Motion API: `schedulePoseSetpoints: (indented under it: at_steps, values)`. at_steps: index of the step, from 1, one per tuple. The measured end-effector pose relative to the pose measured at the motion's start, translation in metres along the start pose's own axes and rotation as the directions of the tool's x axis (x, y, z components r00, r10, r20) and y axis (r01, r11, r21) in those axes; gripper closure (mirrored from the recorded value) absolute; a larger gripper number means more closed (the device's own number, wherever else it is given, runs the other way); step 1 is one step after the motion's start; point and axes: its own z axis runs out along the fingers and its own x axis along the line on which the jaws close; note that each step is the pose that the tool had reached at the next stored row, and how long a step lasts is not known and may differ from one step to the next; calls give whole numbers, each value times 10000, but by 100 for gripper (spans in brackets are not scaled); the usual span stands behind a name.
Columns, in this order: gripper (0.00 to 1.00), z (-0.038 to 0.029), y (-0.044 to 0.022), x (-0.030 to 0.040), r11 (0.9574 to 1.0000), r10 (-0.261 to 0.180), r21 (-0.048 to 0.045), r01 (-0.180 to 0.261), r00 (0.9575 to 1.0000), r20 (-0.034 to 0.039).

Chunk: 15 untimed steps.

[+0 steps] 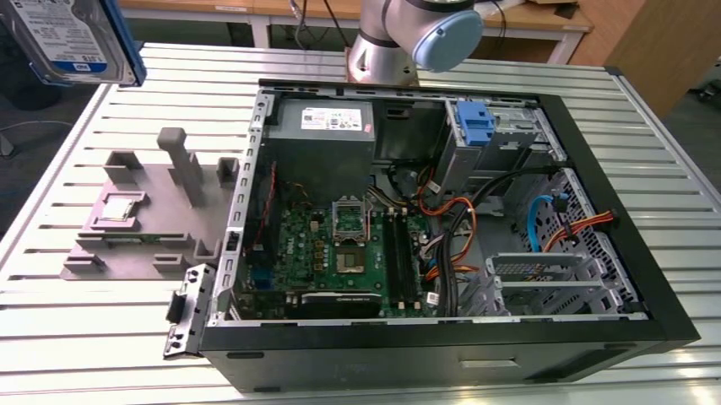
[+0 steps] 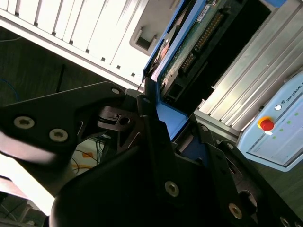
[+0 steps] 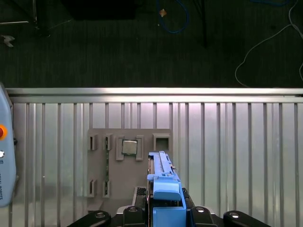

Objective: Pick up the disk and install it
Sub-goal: 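Pick up the disk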

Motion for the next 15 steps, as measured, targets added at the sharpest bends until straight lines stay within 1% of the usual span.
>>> schedulePoseSetpoints:
  at_steps: [8,15]
  values:
    - [63,1,-55,1,10000,0,-1,0,10000,0]
    - [63,1,-86,6,10000,-2,0,2,10000,0]
